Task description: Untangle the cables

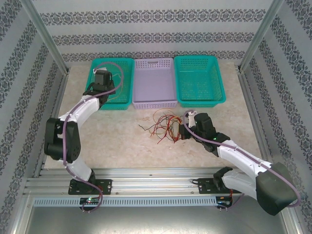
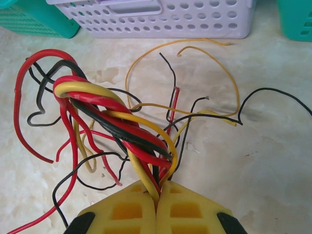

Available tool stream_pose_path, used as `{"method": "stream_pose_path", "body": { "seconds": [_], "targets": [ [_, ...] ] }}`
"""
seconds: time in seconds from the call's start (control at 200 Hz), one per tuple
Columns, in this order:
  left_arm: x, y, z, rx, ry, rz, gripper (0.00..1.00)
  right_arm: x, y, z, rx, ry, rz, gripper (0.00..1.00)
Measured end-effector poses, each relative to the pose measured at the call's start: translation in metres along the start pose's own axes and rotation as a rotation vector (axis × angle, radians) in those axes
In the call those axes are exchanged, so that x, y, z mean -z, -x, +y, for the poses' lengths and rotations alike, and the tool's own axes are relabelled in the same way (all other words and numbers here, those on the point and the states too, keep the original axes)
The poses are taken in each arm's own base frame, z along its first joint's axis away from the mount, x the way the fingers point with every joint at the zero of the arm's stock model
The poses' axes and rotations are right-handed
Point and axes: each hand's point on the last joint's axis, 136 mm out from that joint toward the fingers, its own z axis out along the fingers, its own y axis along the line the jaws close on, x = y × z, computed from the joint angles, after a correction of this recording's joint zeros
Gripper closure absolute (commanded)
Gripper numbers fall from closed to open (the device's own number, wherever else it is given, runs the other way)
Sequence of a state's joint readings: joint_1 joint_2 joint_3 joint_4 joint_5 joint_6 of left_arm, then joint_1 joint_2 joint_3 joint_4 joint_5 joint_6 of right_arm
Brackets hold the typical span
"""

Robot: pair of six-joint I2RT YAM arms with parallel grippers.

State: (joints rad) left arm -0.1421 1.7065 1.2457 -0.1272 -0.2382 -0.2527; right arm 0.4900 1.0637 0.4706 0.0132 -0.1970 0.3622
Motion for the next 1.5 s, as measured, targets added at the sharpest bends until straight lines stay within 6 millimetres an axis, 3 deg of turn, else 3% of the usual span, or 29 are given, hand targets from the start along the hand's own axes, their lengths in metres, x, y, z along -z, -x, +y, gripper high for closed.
{"method": "stream_pose_path", "body": {
  "seconds": [0.065, 0.215, 0.39, 0.555, 0.669, 0.844, 1.014, 1.144, 1.314, 1.499],
  "targets": [
    [-0.013, -0.008, -0.001, -0.006, 0.006, 0.033, 0.99, -0.001, -0.002, 0.002, 0.004, 0.005, 0.007, 1.0],
    [-0.029, -0.028, -0.004, -0.015, 0.001, 0.1, 0.84, -0.002, -0.002, 0.005, 0.013, 0.015, 0.007, 1.0],
    [-0.038, -0.049, -0.006, -0.024, -0.011, 0.164, 0.5, -0.003, -0.004, 0.005, 0.013, 0.013, 0.016, 1.0],
    [-0.038, -0.048, -0.004, -0.017, -0.016, 0.174, 0.31, -0.006, -0.008, 0.008, 0.02, 0.02, 0.028, 1.0],
    [-0.033, -0.039, -0.002, -0.01, -0.017, 0.164, 0.26, -0.006, -0.007, 0.01, 0.025, 0.026, 0.024, 1.0],
    [-0.005, -0.008, -0.004, 0.021, -0.057, 0.099, 0.23, -0.006, -0.007, 0.01, 0.025, 0.027, 0.022, 1.0],
    [0.038, 0.028, -0.01, 0.098, -0.138, 0.016, 0.22, -0.006, -0.007, 0.01, 0.026, 0.027, 0.022, 1.0],
    [0.07, 0.043, -0.014, 0.166, -0.205, -0.003, 0.22, -0.007, -0.006, 0.013, 0.03, 0.035, 0.019, 1.0],
    [0.11, 0.038, -0.025, 0.246, -0.318, 0.018, 0.21, -0.007, -0.003, 0.015, 0.033, 0.043, 0.005, 1.0],
    [0.145, -0.011, -0.048, 0.286, -0.451, 0.11, 0.21, -0.004, 0.0, 0.018, 0.037, 0.059, -0.011, 1.0]
  ]
}}
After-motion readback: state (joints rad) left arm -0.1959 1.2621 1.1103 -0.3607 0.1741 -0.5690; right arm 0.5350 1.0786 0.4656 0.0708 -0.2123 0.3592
